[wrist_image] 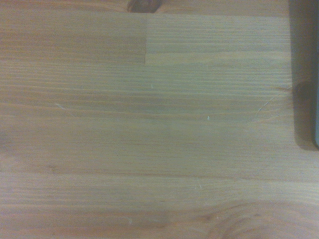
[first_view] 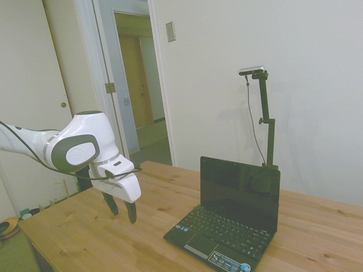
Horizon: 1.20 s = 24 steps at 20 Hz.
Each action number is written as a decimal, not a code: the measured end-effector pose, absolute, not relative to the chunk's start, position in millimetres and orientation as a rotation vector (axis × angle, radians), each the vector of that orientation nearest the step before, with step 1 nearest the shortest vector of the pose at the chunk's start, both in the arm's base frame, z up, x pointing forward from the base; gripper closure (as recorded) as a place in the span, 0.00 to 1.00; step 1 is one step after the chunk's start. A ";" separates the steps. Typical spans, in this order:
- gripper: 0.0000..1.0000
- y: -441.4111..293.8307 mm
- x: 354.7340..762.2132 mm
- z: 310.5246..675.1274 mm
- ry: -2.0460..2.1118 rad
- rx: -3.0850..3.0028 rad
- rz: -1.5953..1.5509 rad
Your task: Close the laptop
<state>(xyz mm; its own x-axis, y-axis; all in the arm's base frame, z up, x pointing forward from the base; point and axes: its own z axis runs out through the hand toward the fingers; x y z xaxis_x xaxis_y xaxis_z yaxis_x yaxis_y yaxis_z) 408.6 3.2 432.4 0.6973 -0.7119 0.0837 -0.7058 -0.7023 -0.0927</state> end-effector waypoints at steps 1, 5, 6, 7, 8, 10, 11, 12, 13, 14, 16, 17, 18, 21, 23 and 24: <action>0.00 3.0 408.7 432.0 1.190 -2.845 -0.173; 0.00 -7.7 421.2 450.2 1.200 -2.875 -0.262; 0.00 -13.3 428.5 461.1 1.217 -2.871 -0.300; 0.00 -19.6 436.8 472.6 1.229 -2.858 -0.331; 0.00 -24.7 444.7 483.2 1.234 -2.850 -0.362; 0.00 -38.0 461.1 503.8 1.246 -2.849 -0.429; 0.00 -45.2 469.7 513.7 1.253 -2.851 -0.464; 0.00 -53.3 478.6 523.9 1.267 -2.846 -0.497; 0.00 -62.3 487.9 534.5 1.282 -2.838 -0.522; 0.00 -71.0 497.2 544.5 1.300 -2.831 -0.535; 0.00 -83.9 515.6 564.0 1.323 -2.816 -0.564; 0.00 -88.5 525.0 574.8 1.328 -2.813 -0.584; 0.00 -92.5 534.0 585.4 1.333 -2.810 -0.602; 0.00 -110.2 560.0 612.7 1.364 -2.792 -0.655; 0.00 -129.2 578.5 623.8 1.400 -2.771 -0.692; 0.00 -141.0 587.6 626.4 1.425 -2.760 -0.701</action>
